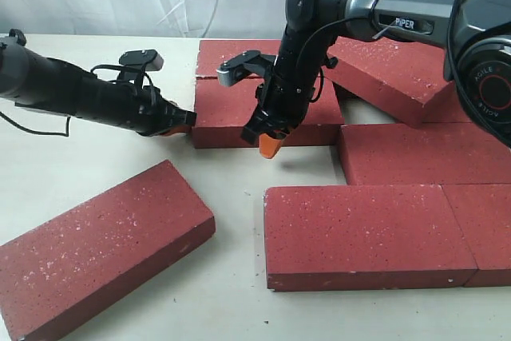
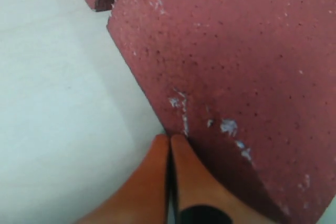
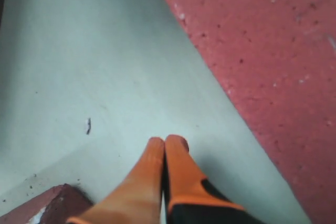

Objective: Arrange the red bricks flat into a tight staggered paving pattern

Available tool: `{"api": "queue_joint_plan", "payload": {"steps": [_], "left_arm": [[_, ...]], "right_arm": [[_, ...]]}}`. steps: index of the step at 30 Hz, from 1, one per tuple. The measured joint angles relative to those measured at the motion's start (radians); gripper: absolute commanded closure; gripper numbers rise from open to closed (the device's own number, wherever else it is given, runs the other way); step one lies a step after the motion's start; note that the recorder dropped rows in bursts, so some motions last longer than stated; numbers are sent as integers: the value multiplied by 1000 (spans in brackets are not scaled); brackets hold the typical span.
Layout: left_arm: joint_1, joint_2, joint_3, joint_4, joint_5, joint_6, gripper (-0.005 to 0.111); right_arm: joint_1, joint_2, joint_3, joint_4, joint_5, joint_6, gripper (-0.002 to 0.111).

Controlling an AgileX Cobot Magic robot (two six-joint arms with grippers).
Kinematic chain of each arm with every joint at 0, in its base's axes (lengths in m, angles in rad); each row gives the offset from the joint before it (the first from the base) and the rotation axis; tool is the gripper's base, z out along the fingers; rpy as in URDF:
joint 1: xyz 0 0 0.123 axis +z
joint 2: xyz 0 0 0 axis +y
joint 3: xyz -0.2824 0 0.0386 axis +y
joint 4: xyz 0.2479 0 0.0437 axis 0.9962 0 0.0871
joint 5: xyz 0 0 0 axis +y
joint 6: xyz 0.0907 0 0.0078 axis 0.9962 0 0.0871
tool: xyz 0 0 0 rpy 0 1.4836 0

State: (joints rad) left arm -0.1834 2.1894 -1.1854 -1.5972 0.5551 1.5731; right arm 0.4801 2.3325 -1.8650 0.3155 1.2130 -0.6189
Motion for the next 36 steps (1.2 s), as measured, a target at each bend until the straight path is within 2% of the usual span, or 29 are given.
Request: {"api": "queue_joint_plan", "payload": {"steps": [26, 31, 36], "left_arm": [[-54, 0, -36, -71, -63, 75, 107], [-9, -12, -36, 12, -63, -1, 107], [14, -33, -38, 79, -62, -81, 107]], "right_arm": [[2, -4, 0, -31, 0, 39, 109], [2, -17, 0, 104, 2, 1, 109], [4, -73, 0, 6, 2, 15, 109]]}}
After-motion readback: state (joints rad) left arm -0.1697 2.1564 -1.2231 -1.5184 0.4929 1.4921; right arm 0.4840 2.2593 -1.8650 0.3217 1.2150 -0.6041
